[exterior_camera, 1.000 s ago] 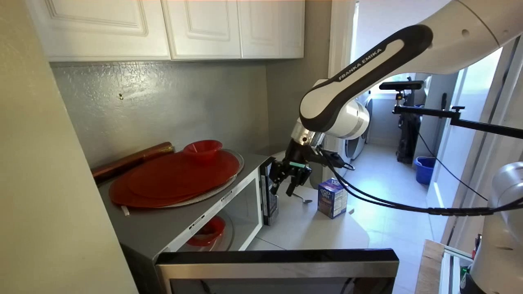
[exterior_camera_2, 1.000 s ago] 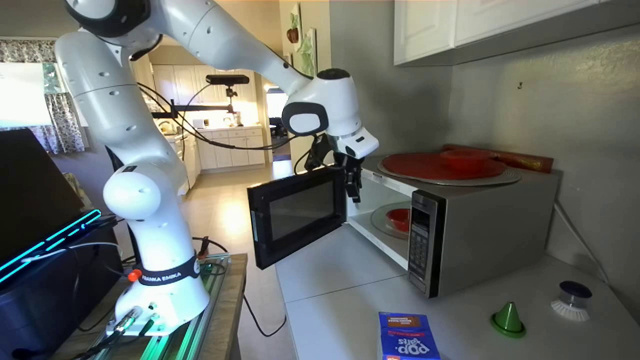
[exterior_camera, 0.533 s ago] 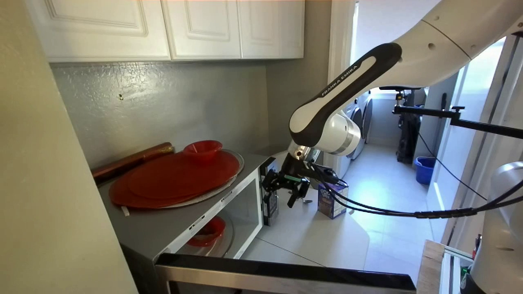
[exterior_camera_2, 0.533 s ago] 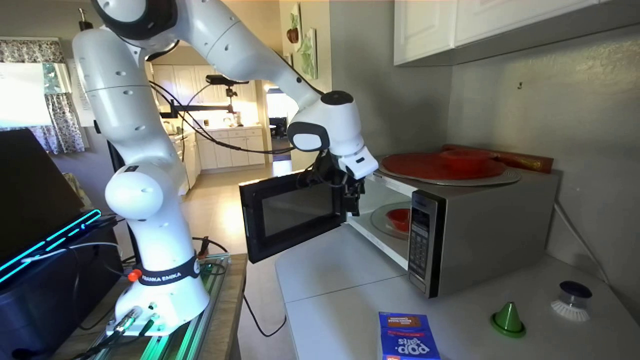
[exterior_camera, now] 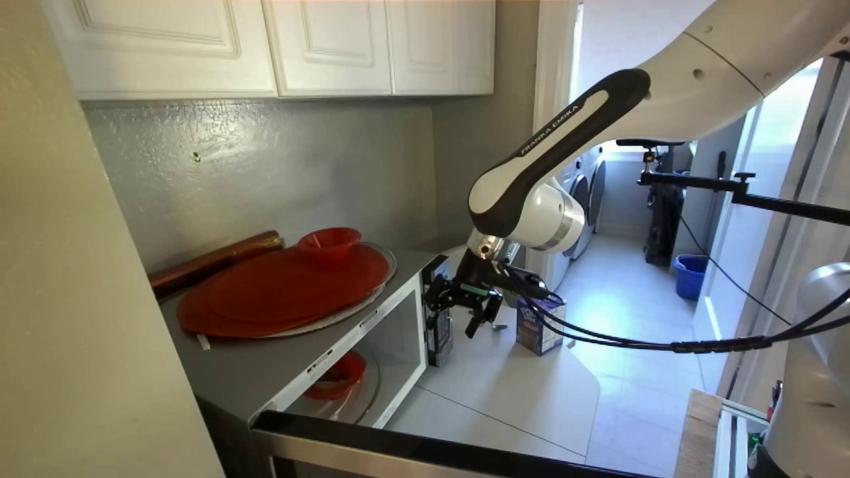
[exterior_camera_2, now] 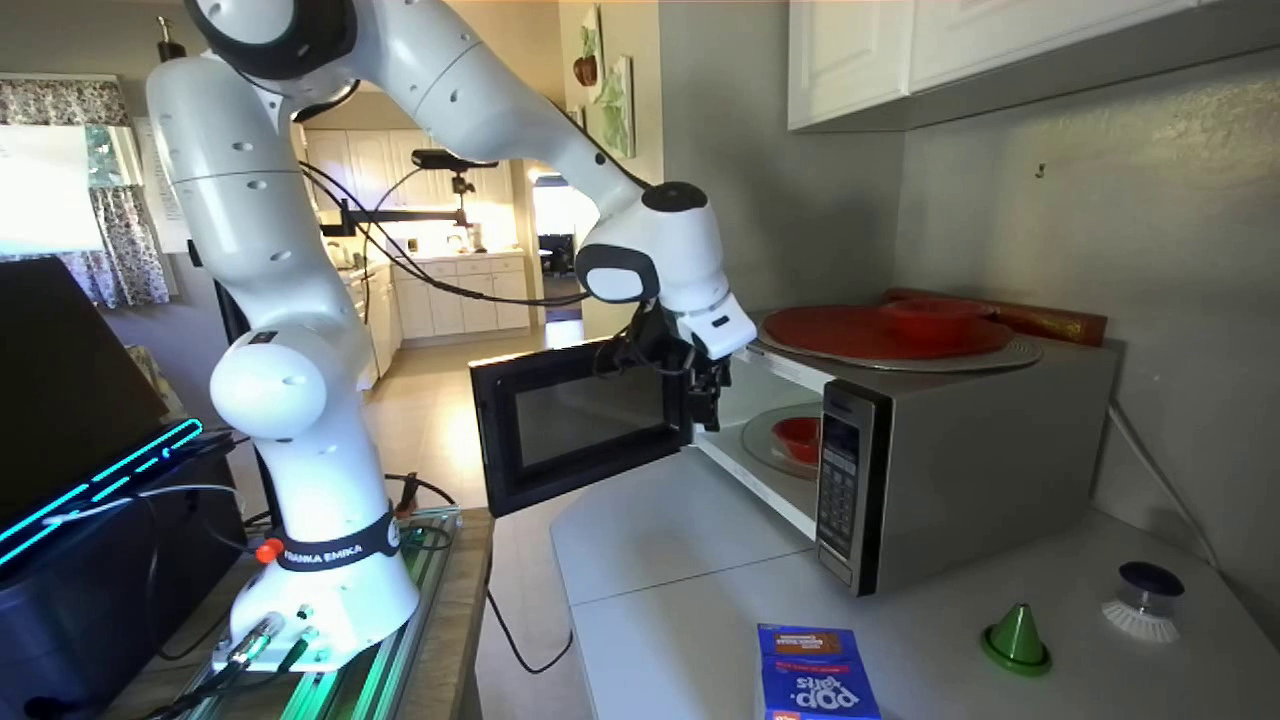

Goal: Open the microwave door then take the bowl out of the oven and place it on top of the microwave.

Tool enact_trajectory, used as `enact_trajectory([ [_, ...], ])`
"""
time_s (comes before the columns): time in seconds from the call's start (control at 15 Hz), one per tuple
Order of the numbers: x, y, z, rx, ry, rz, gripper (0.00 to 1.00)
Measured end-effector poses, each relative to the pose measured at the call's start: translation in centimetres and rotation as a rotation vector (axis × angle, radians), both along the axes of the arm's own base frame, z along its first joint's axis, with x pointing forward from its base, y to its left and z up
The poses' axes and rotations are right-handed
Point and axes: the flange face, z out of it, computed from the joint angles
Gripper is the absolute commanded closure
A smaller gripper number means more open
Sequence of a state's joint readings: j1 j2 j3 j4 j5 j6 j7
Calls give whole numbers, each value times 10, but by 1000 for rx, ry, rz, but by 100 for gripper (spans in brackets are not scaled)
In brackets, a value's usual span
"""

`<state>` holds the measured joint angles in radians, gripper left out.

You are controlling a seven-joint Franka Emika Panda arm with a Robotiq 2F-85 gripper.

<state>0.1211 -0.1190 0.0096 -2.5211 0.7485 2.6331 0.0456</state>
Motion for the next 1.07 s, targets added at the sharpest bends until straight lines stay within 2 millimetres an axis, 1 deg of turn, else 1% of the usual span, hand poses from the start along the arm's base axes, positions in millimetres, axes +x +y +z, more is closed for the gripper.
enact_trajectory([
  [0.2, 2, 4, -8, 53, -3, -13, 0],
  [0.4, 7, 5, -20, 129, -36, -34, 0],
  [0.73, 17, -1, -44, 204, -104, -76, 0],
  [1.07, 21, 0, -71, 263, -153, -125, 0],
])
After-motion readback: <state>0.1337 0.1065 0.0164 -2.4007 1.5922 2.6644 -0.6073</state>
